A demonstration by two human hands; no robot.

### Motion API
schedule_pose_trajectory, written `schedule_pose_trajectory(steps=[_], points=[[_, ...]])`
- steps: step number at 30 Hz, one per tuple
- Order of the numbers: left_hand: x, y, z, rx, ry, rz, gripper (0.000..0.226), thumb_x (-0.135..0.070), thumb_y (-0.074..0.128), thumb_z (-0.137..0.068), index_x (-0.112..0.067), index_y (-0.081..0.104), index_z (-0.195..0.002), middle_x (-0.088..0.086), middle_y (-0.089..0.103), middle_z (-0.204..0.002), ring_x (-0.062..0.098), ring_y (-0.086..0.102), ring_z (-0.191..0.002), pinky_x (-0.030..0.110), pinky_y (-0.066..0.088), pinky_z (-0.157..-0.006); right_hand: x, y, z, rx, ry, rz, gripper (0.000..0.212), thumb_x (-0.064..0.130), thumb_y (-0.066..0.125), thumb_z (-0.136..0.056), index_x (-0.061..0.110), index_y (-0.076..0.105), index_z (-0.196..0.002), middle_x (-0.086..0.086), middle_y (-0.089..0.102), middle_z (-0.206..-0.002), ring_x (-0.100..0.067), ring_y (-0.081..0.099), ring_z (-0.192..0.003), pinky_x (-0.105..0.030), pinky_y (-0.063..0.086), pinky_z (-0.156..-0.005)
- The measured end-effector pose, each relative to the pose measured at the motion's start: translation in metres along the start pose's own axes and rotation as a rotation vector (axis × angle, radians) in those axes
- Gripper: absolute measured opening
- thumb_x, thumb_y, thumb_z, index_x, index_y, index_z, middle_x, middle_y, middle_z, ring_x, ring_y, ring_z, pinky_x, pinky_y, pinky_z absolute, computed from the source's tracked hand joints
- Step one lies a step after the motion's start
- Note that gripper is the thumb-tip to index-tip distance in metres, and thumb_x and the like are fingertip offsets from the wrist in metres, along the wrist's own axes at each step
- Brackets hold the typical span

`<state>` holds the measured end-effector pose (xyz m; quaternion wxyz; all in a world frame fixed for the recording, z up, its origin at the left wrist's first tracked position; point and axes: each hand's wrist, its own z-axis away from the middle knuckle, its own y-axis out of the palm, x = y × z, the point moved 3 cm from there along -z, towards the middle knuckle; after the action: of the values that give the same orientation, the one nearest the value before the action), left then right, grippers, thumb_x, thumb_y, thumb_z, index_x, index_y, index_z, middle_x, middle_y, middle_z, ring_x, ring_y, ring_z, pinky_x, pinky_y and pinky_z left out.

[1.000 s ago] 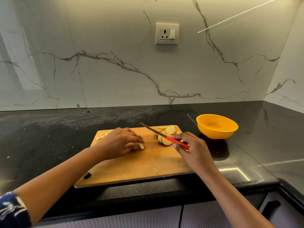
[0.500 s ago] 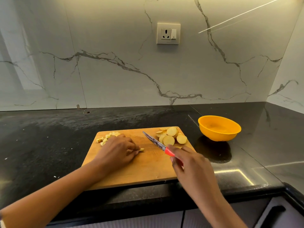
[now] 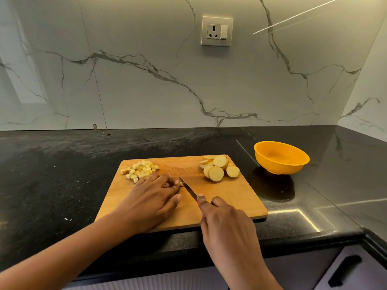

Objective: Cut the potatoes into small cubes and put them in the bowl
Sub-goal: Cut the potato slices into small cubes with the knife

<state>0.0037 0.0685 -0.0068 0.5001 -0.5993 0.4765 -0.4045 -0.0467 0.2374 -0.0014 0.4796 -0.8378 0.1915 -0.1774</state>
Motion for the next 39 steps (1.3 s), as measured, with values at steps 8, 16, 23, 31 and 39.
schedule_pose_trajectory(steps=[8, 16, 23, 31, 39], points=[[0.006, -0.003, 0.011, 0.080, 0.005, 0.049, 0.098, -0.079, -0.023, -0.062, -0.043, 0.010, -0.147, -0.025, 0.008, -0.154, -0.005, 0.000, -0.139, 0.023, 0.004, -0.108, -0.003, -0.007, -0.005, 0.005, -0.016, -0.073, 0.049, 0.028, 0.063, -0.089, 0.026, 0.050, -0.136, 0.007, 0.061, -0.092, -0.010, 0.055, -0.062, -0.017, 0.031, -0.048], [0.006, -0.005, 0.013, 0.083, 0.040, -0.001, 0.089, -0.073, -0.018, -0.069, -0.043, 0.007, -0.148, -0.024, 0.008, -0.154, 0.000, 0.001, -0.141, 0.021, 0.001, -0.105, -0.009, 0.001, -0.005, -0.013, 0.019, -0.029, 0.050, 0.024, 0.085, -0.063, 0.021, 0.071, -0.111, 0.011, 0.055, -0.064, -0.012, 0.044, -0.036, -0.016, 0.031, -0.030], [0.006, -0.006, 0.011, 0.054, 0.087, -0.092, 0.086, -0.073, -0.017, -0.074, -0.041, 0.010, -0.149, -0.022, 0.016, -0.154, 0.005, 0.008, -0.141, 0.025, 0.009, -0.104, -0.012, 0.000, -0.006, 0.036, -0.019, -0.014, 0.049, 0.023, 0.084, -0.063, 0.020, 0.071, -0.110, 0.008, 0.056, -0.065, -0.012, 0.042, -0.035, -0.015, 0.025, -0.031], [0.015, -0.011, 0.005, 0.029, 0.179, -0.131, 0.084, -0.074, -0.018, -0.080, -0.041, 0.025, -0.144, -0.021, 0.032, -0.148, 0.010, 0.027, -0.135, 0.034, 0.023, -0.101, -0.019, -0.002, -0.019, 0.056, -0.119, -0.123, 0.048, 0.029, 0.035, -0.101, 0.030, 0.027, -0.148, 0.008, 0.052, -0.108, -0.008, 0.045, -0.081, -0.020, 0.034, -0.062], [0.020, -0.007, 0.005, 0.045, 0.181, -0.107, 0.082, -0.075, -0.016, -0.079, -0.043, 0.021, -0.145, -0.022, 0.030, -0.149, 0.006, 0.021, -0.136, 0.030, 0.021, -0.100, -0.022, -0.030, 0.002, 0.097, -0.111, -0.083, 0.045, 0.027, 0.059, -0.090, 0.030, 0.052, -0.134, 0.010, 0.054, -0.085, -0.009, 0.044, -0.062, -0.014, 0.019, -0.044]])
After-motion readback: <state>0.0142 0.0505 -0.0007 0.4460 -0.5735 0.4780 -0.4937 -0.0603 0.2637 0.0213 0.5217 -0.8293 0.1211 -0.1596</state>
